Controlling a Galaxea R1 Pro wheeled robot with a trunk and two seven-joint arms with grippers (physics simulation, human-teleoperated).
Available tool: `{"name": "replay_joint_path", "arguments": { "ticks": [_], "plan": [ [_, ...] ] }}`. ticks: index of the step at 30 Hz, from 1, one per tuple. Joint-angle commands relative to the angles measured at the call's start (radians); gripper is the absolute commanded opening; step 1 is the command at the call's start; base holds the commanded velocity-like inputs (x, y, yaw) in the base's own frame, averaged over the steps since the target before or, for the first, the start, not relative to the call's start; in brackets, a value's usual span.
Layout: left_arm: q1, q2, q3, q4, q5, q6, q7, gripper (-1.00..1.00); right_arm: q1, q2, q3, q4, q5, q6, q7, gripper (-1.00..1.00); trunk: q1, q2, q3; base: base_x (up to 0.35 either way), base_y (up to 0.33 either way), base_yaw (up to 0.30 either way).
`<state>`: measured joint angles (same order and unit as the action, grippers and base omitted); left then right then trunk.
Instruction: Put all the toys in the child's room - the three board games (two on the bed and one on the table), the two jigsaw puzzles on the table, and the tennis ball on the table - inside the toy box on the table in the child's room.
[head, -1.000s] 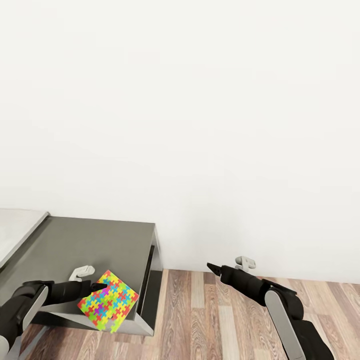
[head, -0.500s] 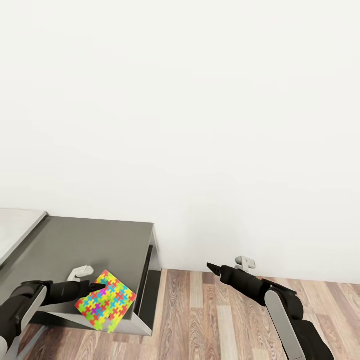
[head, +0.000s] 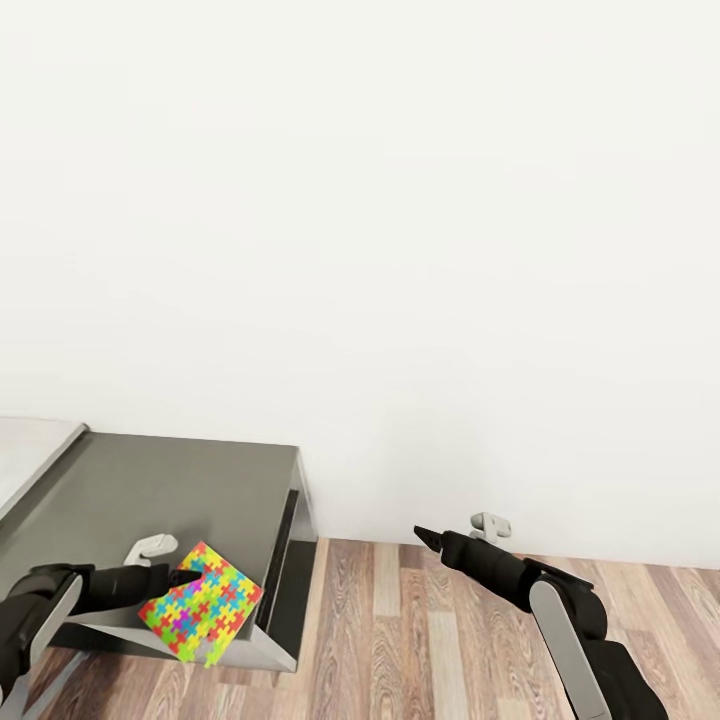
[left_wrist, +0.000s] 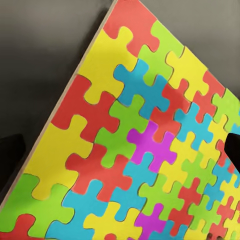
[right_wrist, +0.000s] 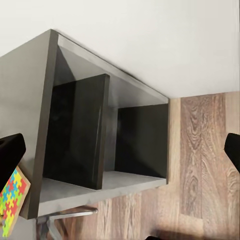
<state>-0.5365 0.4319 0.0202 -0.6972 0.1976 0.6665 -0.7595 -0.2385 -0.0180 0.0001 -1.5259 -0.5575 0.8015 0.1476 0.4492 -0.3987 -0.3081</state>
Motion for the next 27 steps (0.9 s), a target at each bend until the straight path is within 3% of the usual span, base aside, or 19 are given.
{"name": "replay_joint_path", "arguments": {
  "ticks": [1, 27],
  "plan": [
    [0.001, -0.035, 0.000, 0.015, -0.001, 0.010, 0.001, 1.00, -0.001, 0.000, 0.000, 0.000, 0.004, 0.004, 0.004, 1.00, 0.001, -0.001, -0.002, 0.000, -0.168, 0.000],
    [0.001, -0.033, 0.000, 0.015, -0.002, 0.010, 0.002, 1.00, -0.001, 0.000, 0.000, 0.000, 0.004, 0.004, 0.004, 1.00, 0.001, -0.001, -0.002, 0.000, -0.018, 0.000]
  ]
}}
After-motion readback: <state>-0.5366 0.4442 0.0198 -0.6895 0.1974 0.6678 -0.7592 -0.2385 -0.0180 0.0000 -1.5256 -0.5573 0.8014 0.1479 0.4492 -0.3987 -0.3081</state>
